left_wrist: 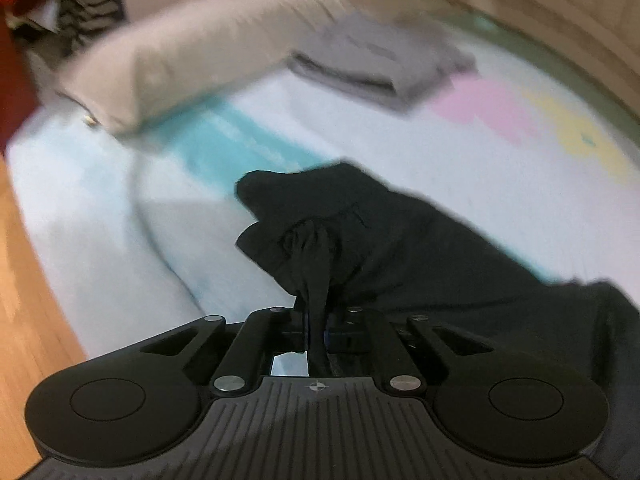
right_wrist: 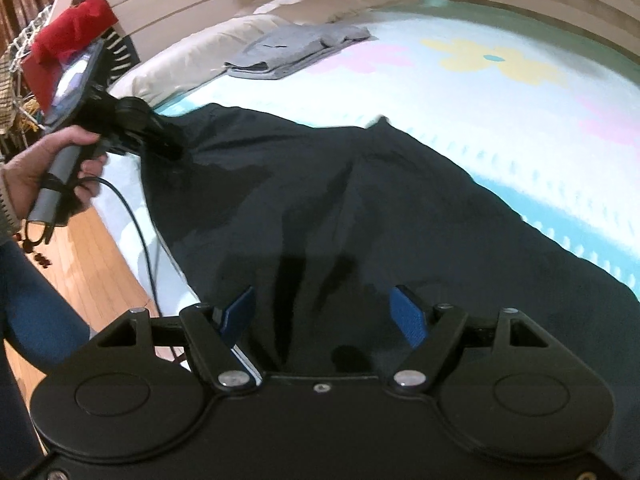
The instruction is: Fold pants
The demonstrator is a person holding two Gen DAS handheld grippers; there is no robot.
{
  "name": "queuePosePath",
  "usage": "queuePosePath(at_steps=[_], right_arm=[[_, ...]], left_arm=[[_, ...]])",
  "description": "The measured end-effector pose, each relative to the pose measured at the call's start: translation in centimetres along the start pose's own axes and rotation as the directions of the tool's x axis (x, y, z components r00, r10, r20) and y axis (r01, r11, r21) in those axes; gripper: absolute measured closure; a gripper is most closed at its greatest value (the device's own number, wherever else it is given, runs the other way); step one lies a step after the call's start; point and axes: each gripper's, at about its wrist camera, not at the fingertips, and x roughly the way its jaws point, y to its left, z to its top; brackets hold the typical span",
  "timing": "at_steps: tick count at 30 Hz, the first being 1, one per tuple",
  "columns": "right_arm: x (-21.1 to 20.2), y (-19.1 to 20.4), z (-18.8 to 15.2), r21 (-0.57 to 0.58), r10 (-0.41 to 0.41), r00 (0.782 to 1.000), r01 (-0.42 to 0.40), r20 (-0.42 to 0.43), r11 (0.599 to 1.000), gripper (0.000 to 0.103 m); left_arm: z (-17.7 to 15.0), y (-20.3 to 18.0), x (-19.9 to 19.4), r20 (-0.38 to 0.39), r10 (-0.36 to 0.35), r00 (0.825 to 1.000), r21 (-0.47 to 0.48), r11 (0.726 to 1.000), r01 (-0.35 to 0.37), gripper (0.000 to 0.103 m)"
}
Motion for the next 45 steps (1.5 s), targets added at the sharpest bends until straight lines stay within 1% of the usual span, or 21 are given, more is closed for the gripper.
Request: queuePosePath(at_steps=[2,5,7,9,10,13,16,18,21,23,25,29,32,33,34,36,38,40,41,42,45], right_arm=[[0.2,-0.2,0.3,0.013,-0.016,1.000,0.016,-0.001,1.000,0.026],[0.5,-0.5,0.7,0.045,-0.020,1.000,0.020,0.002,0.999,0.026],[0.9,-0.7,0.9,0.054,-0.032,0.999,0.032,0.000,0.998,0.026],[1.3,-0.9,0.9,0.057,-0.054,0.998,0.055,-0.016,0.997,0.026],[1.6,-1.1,0.9,0.062,-0.068,0.997,0.070,-0.027,0.996,0.026],[2.0,-1.9,0.6,0.076,-0.117,0.991,0.121,-0.058,0.990,0.026],[2.5,-3.1,0.2,0.100,-0.186,0.977,0.197,-0.104,0.975,0.026],[2.9,-4.0,-0.3,0.131,-0.206,0.968,0.225,-0.143,0.966,0.026],[2.9,-5.7,-1.3,0.188,-0.229,0.956,0.263,-0.186,0.946,0.026],[2.3,-6.4,-1.7,0.195,-0.253,0.948,0.289,-0.191,0.937,0.026],[1.7,-6.9,-2.0,0.198,-0.269,0.942,0.308,-0.202,0.930,0.026],[0.6,-8.7,-3.0,0.261,-0.290,0.933,0.341,-0.215,0.903,0.026],[0.0,-9.6,-3.1,0.297,-0.299,0.927,0.357,-0.225,0.885,0.026],[0.0,-9.8,-3.0,0.309,-0.302,0.925,0.363,-0.228,0.879,0.026],[0.0,-9.9,-2.9,0.321,-0.302,0.925,0.365,-0.230,0.874,0.026],[-0.1,-10.3,-3.0,0.339,-0.306,0.922,0.373,-0.236,0.864,0.026],[-0.2,-10.5,-3.1,0.328,-0.323,0.913,0.393,-0.249,0.859,0.026],[-0.3,-10.9,-3.3,0.327,-0.339,0.906,0.410,-0.252,0.851,0.026],[-0.5,-11.4,-3.4,0.337,-0.347,0.903,0.418,-0.253,0.844,0.026],[-0.6,-11.9,-3.7,0.348,-0.356,0.899,0.429,-0.256,0.833,0.026],[-1.3,-13.5,-4.3,0.384,-0.387,0.884,0.463,-0.261,0.799,0.026]], left_arm=[[0.9,1.1,-0.5,0.038,0.043,0.998,-0.031,0.999,-0.042,0.097],[1.4,2.9,0.1,0.048,0.138,0.989,-0.073,0.988,-0.135,0.097],[1.3,3.5,1.8,-0.015,0.207,0.978,-0.050,0.977,-0.207,0.093],[0.7,3.9,3.6,-0.120,0.226,0.967,-0.026,0.973,-0.231,0.080],[0.5,4.1,3.3,-0.119,0.237,0.964,-0.043,0.969,-0.243,0.077],[1.0,4.7,0.8,-0.096,0.287,0.953,-0.109,0.949,-0.296,0.074],[1.1,5.5,-2.5,-0.022,0.316,0.948,-0.216,0.925,-0.313,0.073],[1.0,5.3,-3.8,0.017,0.322,0.946,-0.229,0.923,-0.310,0.073],[0.8,3.3,-4.6,0.071,0.356,0.932,-0.157,0.927,-0.342,0.073],[1.1,2.3,-4.3,0.094,0.360,0.928,-0.108,0.931,-0.350,0.072],[1.6,2.3,-3.5,0.069,0.368,0.927,-0.108,0.927,-0.359,0.072],[1.8,4.4,-2.7,-0.016,0.369,0.929,-0.182,0.913,-0.365,0.072],[1.5,6.2,-2.6,-0.052,0.406,0.912,-0.249,0.879,-0.406,0.073],[1.2,6.2,-3.3,-0.045,0.406,0.913,-0.268,0.875,-0.403,0.073],[1.0,6.0,-3.8,-0.027,0.385,0.922,-0.279,0.883,-0.377,0.073],[0.9,4.7,-4.0,0.002,0.283,0.959,-0.236,0.932,-0.275,0.073],[0.7,2.1,-3.8,0.011,0.179,0.984,-0.140,0.974,-0.176,0.073],[0.3,-1.3,-3.4,0.007,0.069,0.998,-0.010,0.998,-0.069,0.073],[0.1,-3.2,-3.3,-0.002,0.017,1.000,0.060,0.998,-0.017,0.073],[-0.2,-5.4,-3.1,-0.020,-0.034,0.999,0.142,0.989,0.037,0.073],[-0.7,-10.7,-2.4,-0.080,-0.110,0.991,0.293,0.947,0.128,0.073]])
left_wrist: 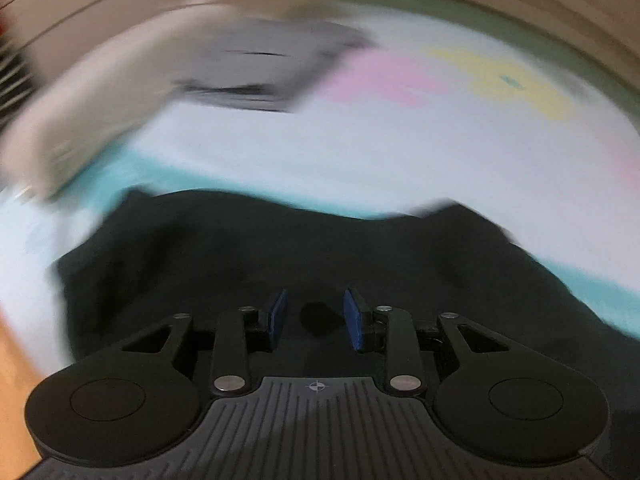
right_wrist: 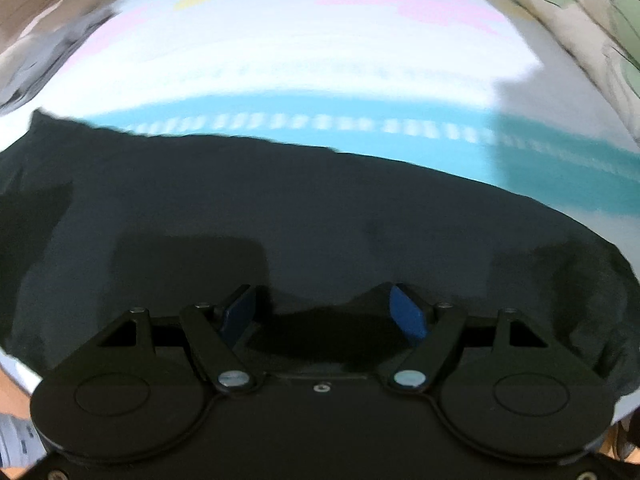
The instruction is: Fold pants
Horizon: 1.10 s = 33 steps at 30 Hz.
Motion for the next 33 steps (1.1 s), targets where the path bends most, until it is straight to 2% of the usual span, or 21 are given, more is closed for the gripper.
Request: queuePosePath(at_steps=[2,6,8,11,16,18,21,24,26,29,31,33], right_arm=[[0.2,-1.1,0.0,0.028,-0.025,1.000,0.025,-0.003,0.999,0.026],[0.3,-2.3,0.1,0.061,-0.020,1.000,0.020,0.000,0.998,0.026],[0.3,-2.2,0.0,0.053,-0.023,1.000,0.023,0.003,0.998,0.024],[0.4,-2.2,0.0,0.048,-0.020,1.000,0.020,0.005,0.999,0.024],[0.4,-2.5,0.0,0.043,-0.010,1.000,0.009,0.003,0.999,0.021],[0.5,-2.6,0.0,0.041,-0.007,1.000,0.007,0.000,0.999,0.020],[0.5,-2.9,0.0,0.040,0.002,1.000,-0.001,-0.003,0.999,0.020],[0.3,-3.3,-0.2,0.045,0.006,1.000,-0.006,-0.003,0.999,0.020],[-0.2,-3.6,-0.3,0.055,0.023,1.000,-0.024,0.004,0.998,0.022],[-1.7,-4.5,-0.2,0.081,0.060,0.997,-0.063,0.043,0.995,0.022],[-3.2,-5.6,0.2,0.099,0.068,0.995,-0.075,0.076,0.992,0.022],[-4.6,-7.3,0.8,0.123,0.068,0.993,-0.080,0.095,0.989,0.026]], left_arm=[[1.0,-2.4,0.8,-0.022,-0.027,0.999,0.041,0.999,0.027,0.073],[3.0,-5.5,3.4,-0.063,-0.047,0.997,0.079,0.995,0.052,0.073],[3.8,-6.5,5.5,-0.094,-0.022,0.995,0.107,0.994,0.032,0.073],[4.7,-7.6,8.5,-0.111,0.053,0.992,0.155,0.987,-0.035,0.073],[6.5,-8.2,8.9,-0.073,0.074,0.995,0.170,0.984,-0.061,0.072],[7.0,-8.0,8.5,-0.045,0.102,0.994,0.126,0.987,-0.095,0.072],[7.1,-7.8,6.7,0.007,0.171,0.985,0.054,0.984,-0.171,0.072],[6.2,-8.6,4.0,0.080,0.207,0.975,0.047,0.976,-0.211,0.072],[5.4,-9.5,2.0,0.096,0.162,0.982,0.067,0.983,-0.169,0.072],[3.9,-11.8,-0.3,0.089,0.020,0.996,0.146,0.989,-0.033,0.072],[1.9,-14.2,-2.0,0.070,-0.071,0.995,0.227,0.972,0.053,0.072],[-0.7,-16.5,-3.3,0.040,-0.145,0.989,0.306,0.944,0.126,0.072]])
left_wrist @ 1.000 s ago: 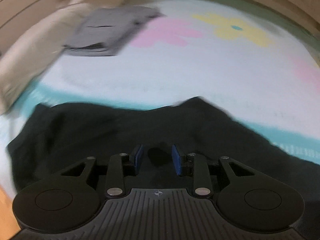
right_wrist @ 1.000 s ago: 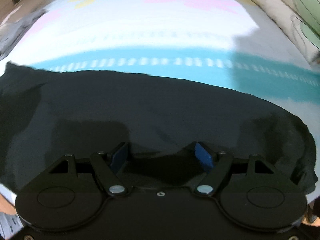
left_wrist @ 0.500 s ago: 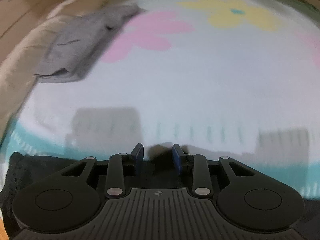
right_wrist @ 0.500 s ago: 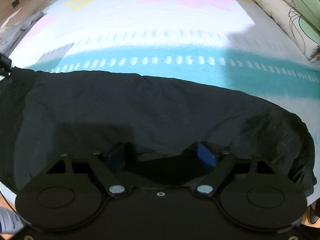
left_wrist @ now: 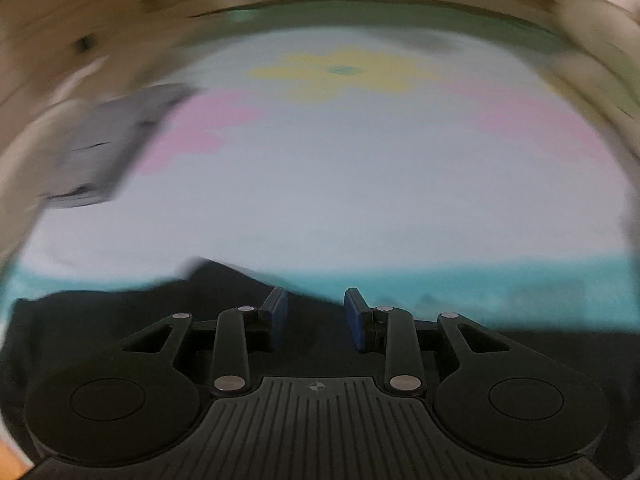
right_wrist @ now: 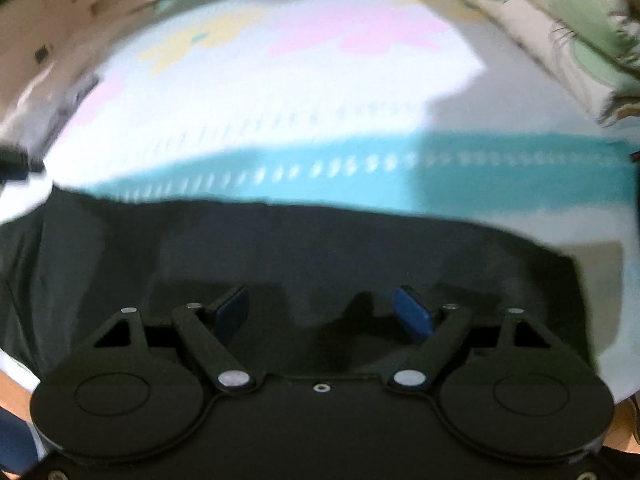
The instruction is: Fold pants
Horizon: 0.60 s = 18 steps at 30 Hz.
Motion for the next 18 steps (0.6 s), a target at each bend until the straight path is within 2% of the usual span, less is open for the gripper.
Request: queuePosePath(at_steps=[2,4,7,10,11,13,16,18], right_arm=[[-1.0,-1.8,0.9,0.032,-0.013,1.000,0.013,0.005,0.999,0.032],[-1.7,-4.1,2.0,0.064,-0.026,1.000,0.026,-0.007,0.998,0.032],[-2.6,-7.4,2.8,0.097,-0.072,0.997,0.074,-0.028,0.993,0.032],[-2.9,-10.3,2.6,0.138,-0.113,0.993,0.116,-0.033,0.984,0.032],[-2.8,-11.2,2.3,0.171,-0.105,0.994,0.110,-0.037,0.979,0.032],[-2.4,-12.5,1.7,0.239,-0.076,0.995,0.088,-0.056,0.967,0.033],[-1.8,-13.4,1.1,0.271,-0.026,0.997,0.047,-0.079,0.961,0.035],[-1.3,-13.4,0.8,0.256,-0.040,0.994,0.066,-0.104,0.965,0.035]], left_arm=[[-1.9,-3.1,-0.5,-0.041,-0.080,0.996,0.082,0.993,0.083,0.072],[-3.8,-5.6,-0.6,-0.091,-0.146,0.985,0.138,0.978,0.158,0.072],[-6.6,-8.4,-0.2,-0.159,-0.202,0.966,0.210,0.950,0.233,0.072],[-8.9,-10.3,1.8,-0.206,-0.173,0.963,0.310,0.922,0.232,0.071],[-9.4,-10.2,1.7,-0.143,-0.170,0.975,0.337,0.918,0.210,0.065],[-9.9,-10.7,1.7,-0.100,-0.137,0.986,0.388,0.907,0.165,0.058],[-9.8,-10.7,1.8,-0.106,-0.154,0.982,0.361,0.914,0.182,0.058],[-9.5,-10.5,1.8,-0.124,-0.173,0.977,0.314,0.927,0.205,0.058]])
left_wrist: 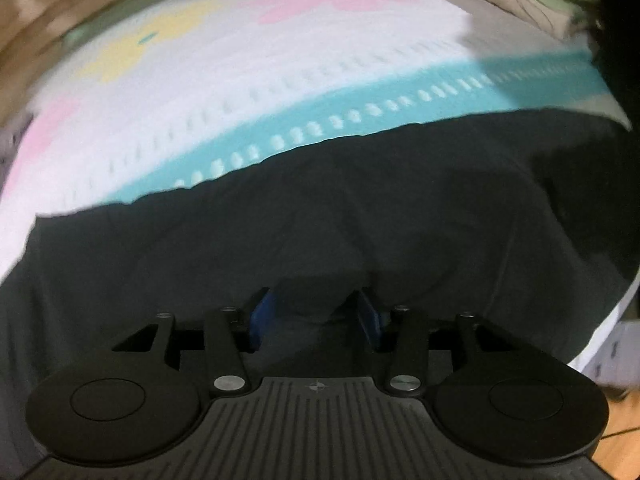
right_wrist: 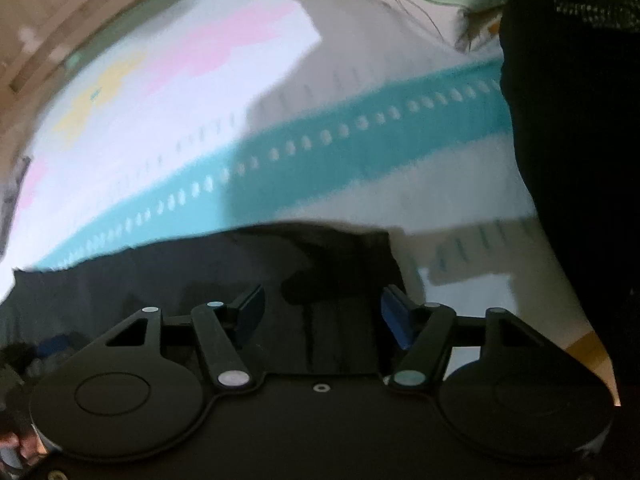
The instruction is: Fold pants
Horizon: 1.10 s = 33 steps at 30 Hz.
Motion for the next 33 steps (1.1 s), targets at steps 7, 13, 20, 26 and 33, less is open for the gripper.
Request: queuePosePath(at_steps=[7,13,20,26,33], right_arm=[[1.5,0.3,-0.6,-0.065,-0.057,0.996,0.053,-0.066,0.996,0.035],[2.1,0.9,-1.1,-0.125,-0.110,0.991,0.099,-0.082,0.987,0.072],[1.4,-0.1,-1.5,-0.125,-0.161,0.986,0.154,-0.049,0.980,0.069],[-0.5,-2.7,-1.0,0.025,-0.083,0.997,0.082,0.008,0.996,0.018],[1.5,-3.9,-1.2,0.090,-0.026,0.995,0.035,-0.097,0.995,0.018]], left_arm=[[0.2,0.2,0.0,-0.002,-0.013,1.000,-0.026,1.000,0.013,0.058],[0.2,0.5,-0.7,0.003,-0.017,1.000,-0.033,0.999,0.017,0.058],[0.0,-1.2,-1.7,0.030,0.005,1.000,0.062,0.998,-0.007,0.058],[-0.2,-1.0,-0.9,0.009,0.003,1.000,0.050,0.999,-0.003,0.057],[-0.1,-0.4,-0.6,-0.002,-0.018,1.000,0.005,1.000,0.018,0.057]])
